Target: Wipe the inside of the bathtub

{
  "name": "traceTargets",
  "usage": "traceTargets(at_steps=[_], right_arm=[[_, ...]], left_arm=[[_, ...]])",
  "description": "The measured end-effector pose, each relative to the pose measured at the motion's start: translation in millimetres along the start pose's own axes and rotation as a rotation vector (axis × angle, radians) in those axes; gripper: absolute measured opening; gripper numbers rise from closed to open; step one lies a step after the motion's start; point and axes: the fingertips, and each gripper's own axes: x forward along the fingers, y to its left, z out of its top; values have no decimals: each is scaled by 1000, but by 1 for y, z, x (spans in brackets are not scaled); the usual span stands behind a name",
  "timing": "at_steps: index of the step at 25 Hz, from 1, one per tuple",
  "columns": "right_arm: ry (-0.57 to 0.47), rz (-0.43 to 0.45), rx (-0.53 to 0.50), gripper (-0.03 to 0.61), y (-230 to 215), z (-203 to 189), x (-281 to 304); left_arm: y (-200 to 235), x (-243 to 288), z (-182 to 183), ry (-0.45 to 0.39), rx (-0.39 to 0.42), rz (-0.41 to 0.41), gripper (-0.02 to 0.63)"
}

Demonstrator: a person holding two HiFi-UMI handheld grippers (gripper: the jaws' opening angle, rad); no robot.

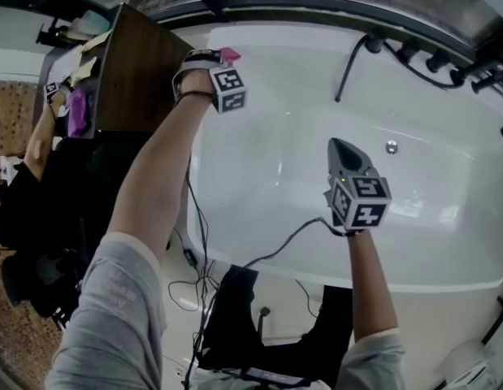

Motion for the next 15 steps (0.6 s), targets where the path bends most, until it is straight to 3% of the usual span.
traceTargets(at_steps=[4, 9, 15], right_arm=[[9, -2, -5, 9, 15, 21, -35], [0, 2, -49, 9, 20, 62, -85], [-30, 19, -66, 9, 21, 101, -145]], left_arm=[[2, -54, -9, -82, -78, 12, 78], [20, -137, -7, -208, -279, 49, 78], [19, -237, -13, -303, -522, 60, 78]])
